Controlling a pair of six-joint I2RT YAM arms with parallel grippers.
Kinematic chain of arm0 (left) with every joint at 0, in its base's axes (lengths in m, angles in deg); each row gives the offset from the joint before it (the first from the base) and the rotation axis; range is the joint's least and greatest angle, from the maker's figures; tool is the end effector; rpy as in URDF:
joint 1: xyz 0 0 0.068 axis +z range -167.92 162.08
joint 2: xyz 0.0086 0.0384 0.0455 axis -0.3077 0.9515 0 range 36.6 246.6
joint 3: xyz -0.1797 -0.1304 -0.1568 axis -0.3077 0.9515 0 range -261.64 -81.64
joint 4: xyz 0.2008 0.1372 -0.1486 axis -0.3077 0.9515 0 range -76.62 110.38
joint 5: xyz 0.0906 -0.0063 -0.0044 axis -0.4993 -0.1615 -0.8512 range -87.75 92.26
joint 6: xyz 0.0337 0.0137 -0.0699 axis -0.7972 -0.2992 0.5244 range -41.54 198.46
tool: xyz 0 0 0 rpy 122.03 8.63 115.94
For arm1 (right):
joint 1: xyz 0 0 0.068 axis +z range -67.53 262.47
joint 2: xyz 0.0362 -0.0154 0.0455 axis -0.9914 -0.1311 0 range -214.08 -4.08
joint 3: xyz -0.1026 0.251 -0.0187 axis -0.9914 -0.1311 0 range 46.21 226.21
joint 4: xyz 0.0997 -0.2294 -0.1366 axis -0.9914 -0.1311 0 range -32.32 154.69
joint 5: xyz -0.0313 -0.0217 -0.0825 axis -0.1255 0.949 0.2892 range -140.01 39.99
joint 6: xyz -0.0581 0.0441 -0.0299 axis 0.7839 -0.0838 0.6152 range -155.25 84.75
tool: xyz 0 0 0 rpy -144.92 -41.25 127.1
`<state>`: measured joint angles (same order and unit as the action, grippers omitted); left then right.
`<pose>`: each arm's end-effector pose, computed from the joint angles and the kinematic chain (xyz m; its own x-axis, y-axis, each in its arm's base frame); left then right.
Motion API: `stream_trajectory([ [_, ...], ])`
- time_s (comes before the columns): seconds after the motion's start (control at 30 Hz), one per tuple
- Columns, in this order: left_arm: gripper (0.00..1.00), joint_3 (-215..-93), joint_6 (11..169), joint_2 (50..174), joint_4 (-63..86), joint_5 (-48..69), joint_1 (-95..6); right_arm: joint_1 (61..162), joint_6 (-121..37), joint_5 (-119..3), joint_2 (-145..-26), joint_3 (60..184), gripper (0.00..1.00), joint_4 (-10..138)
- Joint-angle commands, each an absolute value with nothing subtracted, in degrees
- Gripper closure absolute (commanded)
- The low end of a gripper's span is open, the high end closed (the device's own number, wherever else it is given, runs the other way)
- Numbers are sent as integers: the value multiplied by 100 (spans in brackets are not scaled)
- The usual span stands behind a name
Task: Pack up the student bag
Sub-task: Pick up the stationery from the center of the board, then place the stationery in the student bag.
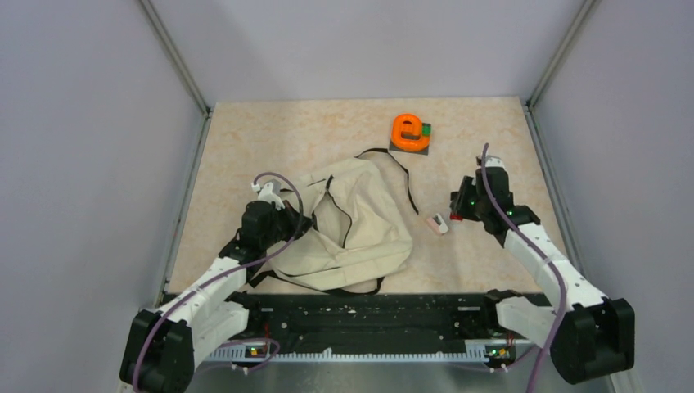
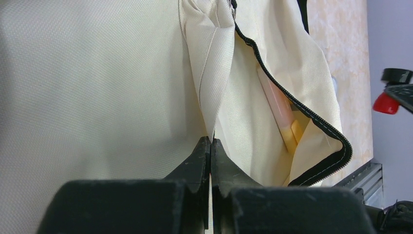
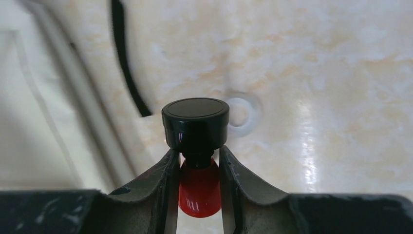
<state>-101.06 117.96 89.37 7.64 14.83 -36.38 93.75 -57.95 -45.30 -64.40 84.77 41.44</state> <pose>0.2263 -0.0911 0.1597 -0.6522 -0.4368 -0.6196 0.1000 0.7606 -0.6415 0.2588 0.0459 0.1977 -0.6929 0.2540 -0.6748 0.1403 0.9655 0.2193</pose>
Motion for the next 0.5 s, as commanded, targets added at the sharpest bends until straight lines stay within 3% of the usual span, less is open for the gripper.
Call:
stream_trajectory([
  [0.0,100,-10168,11709,8946,336,1380,-3585,10322,-6053,-4614,-6079,9157,100,4112],
  [0.3,100,-10146,11788,8927,242,1497,-3585,13545,-6592,-3687,-7410,10544,100,4988],
  [0.47,100,-10126,11796,8834,257,1474,-3583,14486,-6451,-3549,-8804,11581,100,5182],
])
